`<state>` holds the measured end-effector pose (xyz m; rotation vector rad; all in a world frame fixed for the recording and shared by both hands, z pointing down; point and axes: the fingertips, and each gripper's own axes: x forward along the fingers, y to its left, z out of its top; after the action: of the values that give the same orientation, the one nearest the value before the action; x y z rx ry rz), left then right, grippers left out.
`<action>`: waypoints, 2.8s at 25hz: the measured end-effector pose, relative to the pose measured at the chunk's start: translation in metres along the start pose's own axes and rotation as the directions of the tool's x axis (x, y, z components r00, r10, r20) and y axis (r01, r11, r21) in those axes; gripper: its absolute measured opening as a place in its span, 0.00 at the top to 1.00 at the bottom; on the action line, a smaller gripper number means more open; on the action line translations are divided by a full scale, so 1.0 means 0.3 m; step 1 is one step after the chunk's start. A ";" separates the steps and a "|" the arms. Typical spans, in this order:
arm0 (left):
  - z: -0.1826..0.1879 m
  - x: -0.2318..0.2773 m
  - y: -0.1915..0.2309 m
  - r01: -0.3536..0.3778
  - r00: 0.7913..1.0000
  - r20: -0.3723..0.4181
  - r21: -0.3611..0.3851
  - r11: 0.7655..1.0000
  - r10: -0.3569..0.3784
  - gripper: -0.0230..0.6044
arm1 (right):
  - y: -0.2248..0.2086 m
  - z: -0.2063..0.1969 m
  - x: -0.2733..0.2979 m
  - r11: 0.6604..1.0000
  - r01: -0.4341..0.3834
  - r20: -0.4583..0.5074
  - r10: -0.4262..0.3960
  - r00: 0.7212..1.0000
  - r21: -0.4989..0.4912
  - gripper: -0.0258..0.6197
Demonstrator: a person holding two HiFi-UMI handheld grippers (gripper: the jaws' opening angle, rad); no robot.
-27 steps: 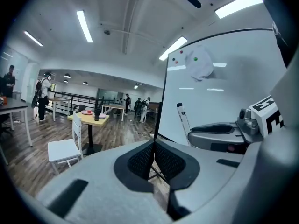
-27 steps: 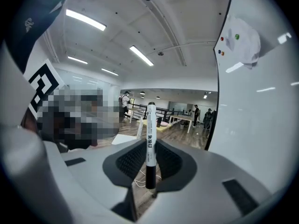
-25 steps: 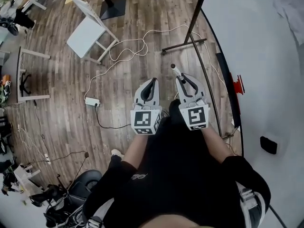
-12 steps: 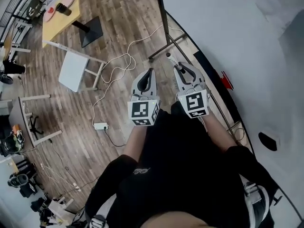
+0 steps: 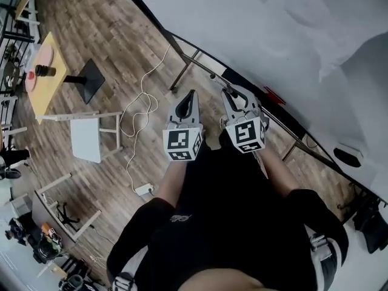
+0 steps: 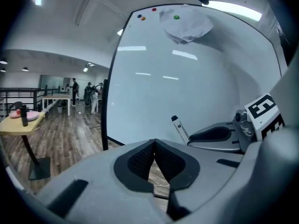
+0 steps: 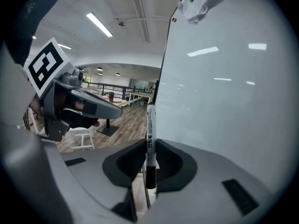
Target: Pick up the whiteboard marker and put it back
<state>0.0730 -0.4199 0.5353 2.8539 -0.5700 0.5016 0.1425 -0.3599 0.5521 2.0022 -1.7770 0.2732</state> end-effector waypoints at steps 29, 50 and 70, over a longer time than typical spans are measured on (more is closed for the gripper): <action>-0.314 0.305 -0.037 0.521 0.828 -0.271 0.047 0.852 -0.491 0.95 | -0.084 -0.529 0.019 0.903 0.051 -0.692 -0.363 0.624 -0.428 0.87; -0.386 0.334 -0.139 0.542 0.799 -0.322 0.019 0.840 -0.508 0.95 | -0.114 -0.650 0.023 0.916 -0.025 -0.750 -0.313 0.582 -0.401 0.87; -0.289 0.301 -0.146 0.590 0.785 -0.259 0.038 0.806 -0.562 0.95 | -0.155 -0.445 -0.059 0.883 0.372 -0.561 -0.470 0.681 -0.288 0.86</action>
<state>0.1441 -0.3894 0.6430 2.8013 0.3938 0.7528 0.2044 -0.2807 0.6529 1.8495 -0.8636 0.5507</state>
